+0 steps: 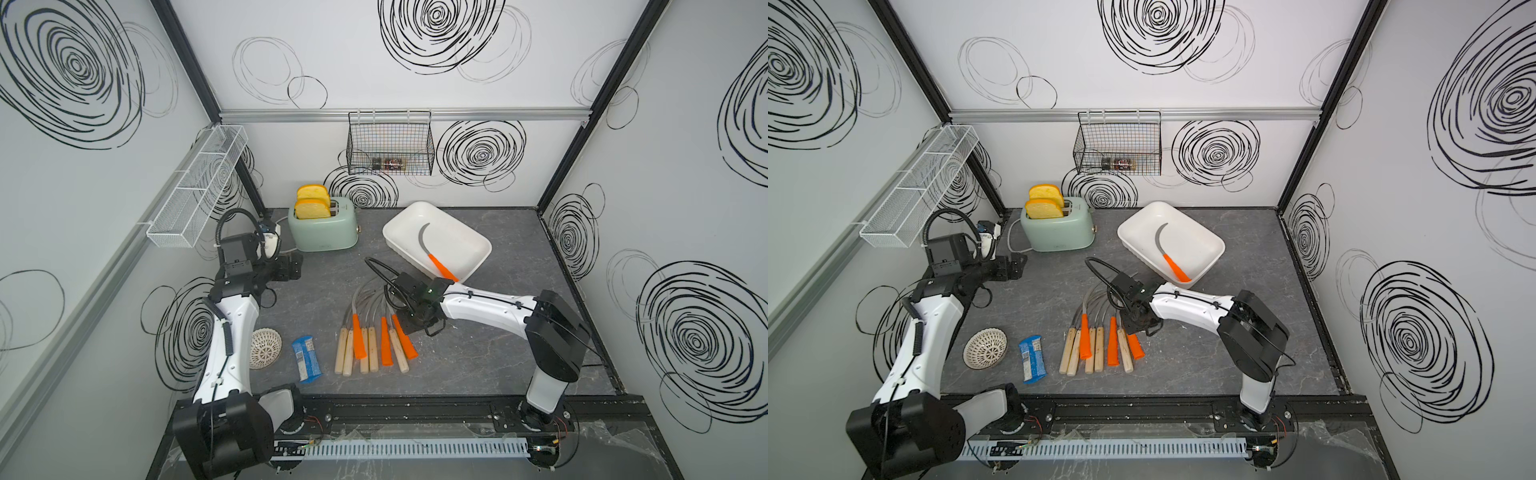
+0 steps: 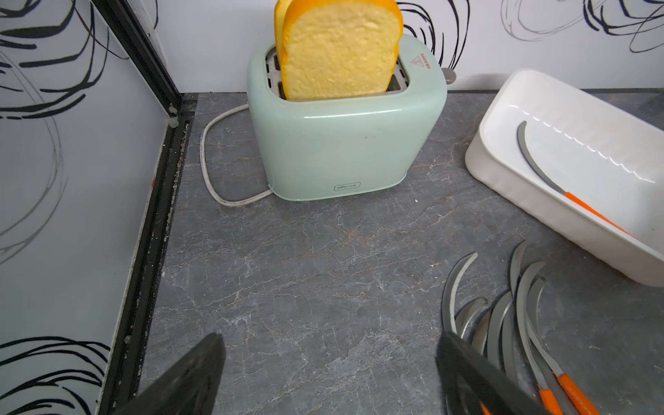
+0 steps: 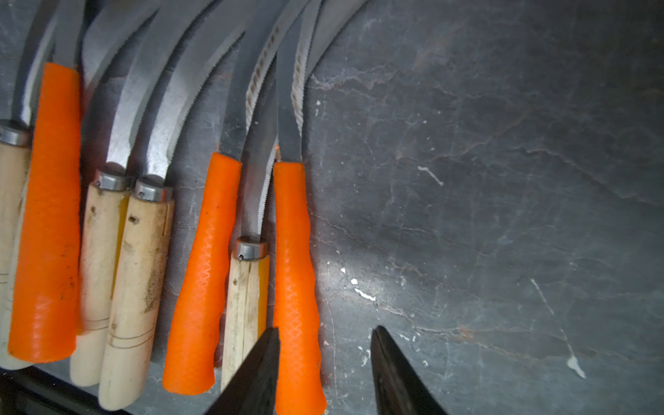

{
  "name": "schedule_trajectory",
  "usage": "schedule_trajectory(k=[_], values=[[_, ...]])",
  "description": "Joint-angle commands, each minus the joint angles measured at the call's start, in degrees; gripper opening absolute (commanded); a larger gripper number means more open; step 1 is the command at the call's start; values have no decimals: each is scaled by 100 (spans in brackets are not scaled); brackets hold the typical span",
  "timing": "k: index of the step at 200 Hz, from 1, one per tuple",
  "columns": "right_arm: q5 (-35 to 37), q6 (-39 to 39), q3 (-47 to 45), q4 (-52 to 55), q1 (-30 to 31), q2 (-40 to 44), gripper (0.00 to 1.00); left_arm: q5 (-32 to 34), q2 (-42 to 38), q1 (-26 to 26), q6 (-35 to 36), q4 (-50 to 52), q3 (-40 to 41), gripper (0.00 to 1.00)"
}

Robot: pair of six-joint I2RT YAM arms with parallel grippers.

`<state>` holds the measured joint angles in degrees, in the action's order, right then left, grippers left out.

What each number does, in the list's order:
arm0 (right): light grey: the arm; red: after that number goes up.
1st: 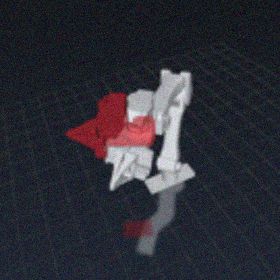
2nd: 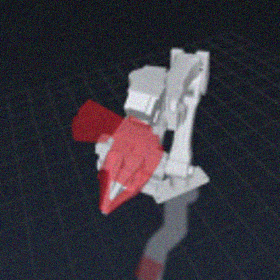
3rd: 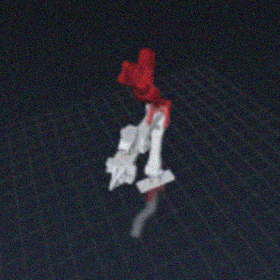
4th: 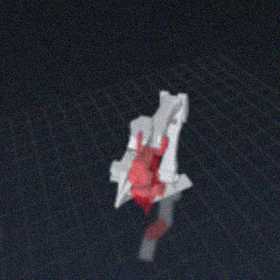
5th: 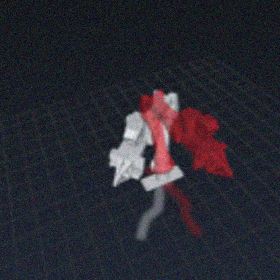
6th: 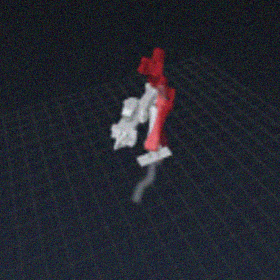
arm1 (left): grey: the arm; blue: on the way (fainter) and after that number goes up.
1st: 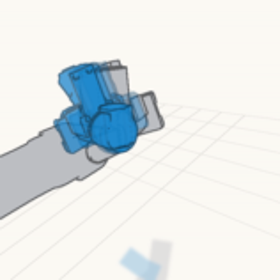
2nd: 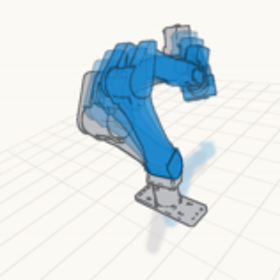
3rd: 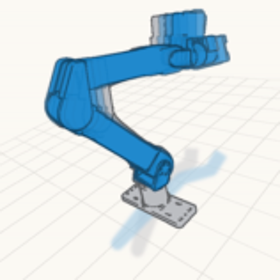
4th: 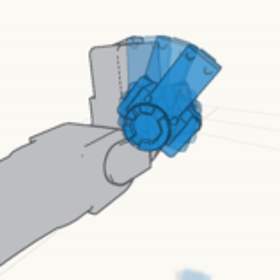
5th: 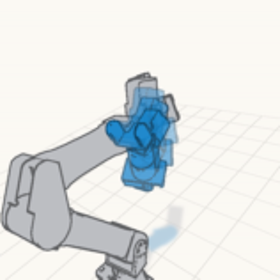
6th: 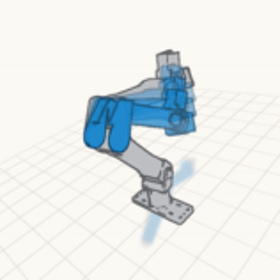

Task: Put small sickles into storage boxes
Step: Pick up the sickle at the center of the board.

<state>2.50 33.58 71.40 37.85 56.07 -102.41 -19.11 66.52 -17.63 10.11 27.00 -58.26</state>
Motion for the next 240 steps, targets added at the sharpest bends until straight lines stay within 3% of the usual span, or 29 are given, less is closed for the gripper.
schedule_trajectory(k=[1,44,95,240], values=[[2,-114,315,64,198,-142,45,-92,-41,23,112,-115,74,96],[-119,99,651,266,791,-487,45,-110,-58,25,125,-125,52,96],[-446,452,529,-66,1023,-558,45,-128,-83,23,187,-130,58,96],[-492,634,753,182,1011,-1173,46,-308,-120,31,111,-162,36,96]])
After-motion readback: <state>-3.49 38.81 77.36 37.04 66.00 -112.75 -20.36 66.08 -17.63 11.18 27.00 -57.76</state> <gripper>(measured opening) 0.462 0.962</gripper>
